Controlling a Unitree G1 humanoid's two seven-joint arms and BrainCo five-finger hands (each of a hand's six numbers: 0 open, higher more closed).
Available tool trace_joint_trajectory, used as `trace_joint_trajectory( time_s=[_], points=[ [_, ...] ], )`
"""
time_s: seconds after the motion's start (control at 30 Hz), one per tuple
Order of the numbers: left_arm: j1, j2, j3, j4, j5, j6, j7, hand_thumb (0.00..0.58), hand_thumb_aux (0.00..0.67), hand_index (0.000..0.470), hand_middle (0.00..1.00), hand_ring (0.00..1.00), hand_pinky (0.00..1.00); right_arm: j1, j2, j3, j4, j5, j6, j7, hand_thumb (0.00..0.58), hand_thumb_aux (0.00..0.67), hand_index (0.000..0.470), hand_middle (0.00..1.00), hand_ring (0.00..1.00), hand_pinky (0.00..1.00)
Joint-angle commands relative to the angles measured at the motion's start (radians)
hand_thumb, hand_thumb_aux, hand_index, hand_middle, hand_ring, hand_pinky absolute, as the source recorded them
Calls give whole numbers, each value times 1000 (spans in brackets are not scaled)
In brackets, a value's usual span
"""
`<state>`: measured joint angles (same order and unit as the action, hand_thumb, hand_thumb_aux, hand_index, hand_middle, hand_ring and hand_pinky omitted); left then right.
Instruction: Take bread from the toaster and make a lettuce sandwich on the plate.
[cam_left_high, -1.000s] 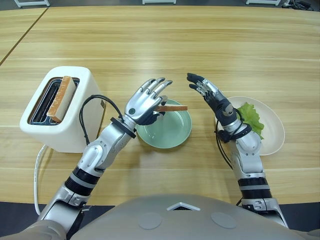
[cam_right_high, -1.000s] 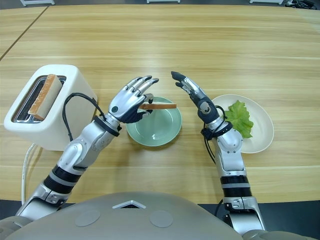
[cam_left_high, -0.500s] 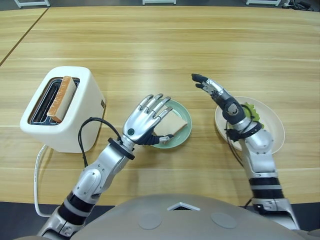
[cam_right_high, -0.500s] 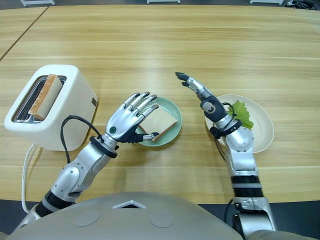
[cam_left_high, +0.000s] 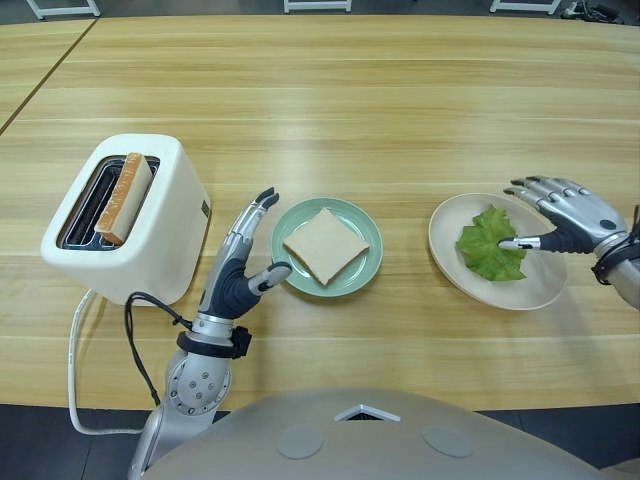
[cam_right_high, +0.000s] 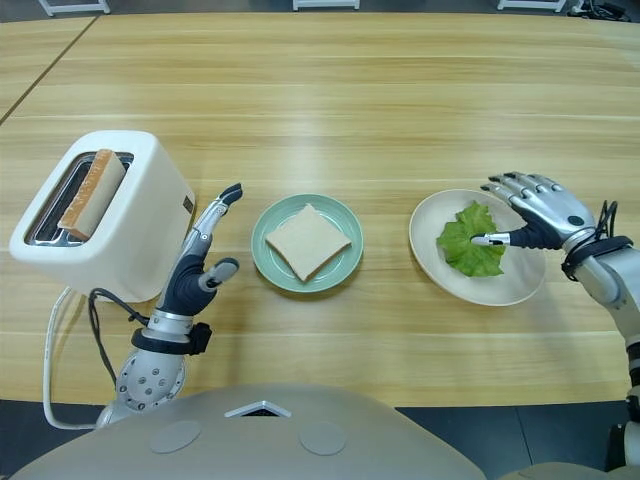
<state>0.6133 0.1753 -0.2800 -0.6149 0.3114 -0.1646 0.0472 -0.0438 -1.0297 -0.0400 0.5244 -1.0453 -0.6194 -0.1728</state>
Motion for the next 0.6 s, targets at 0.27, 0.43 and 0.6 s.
trace_joint_trajectory(
  time_s=[0.27,0.43,0.6],
  points=[
    [1,-13,11,29,-69,-27,-34,0,0,0,0,0,0,-141,-49,278,196,-92,-9,-180,368,265,186,0,0,0],
    [0,-13,23,32,-75,-31,-45,0,0,0,0,0,0,-162,-38,335,209,-70,-11,-197,524,462,324,0,0,0],
    [3,-13,31,30,-76,-31,-53,0,0,0,0,0,0,-160,-41,341,154,-7,-40,-211,579,646,453,0,0,0]
  ],
)
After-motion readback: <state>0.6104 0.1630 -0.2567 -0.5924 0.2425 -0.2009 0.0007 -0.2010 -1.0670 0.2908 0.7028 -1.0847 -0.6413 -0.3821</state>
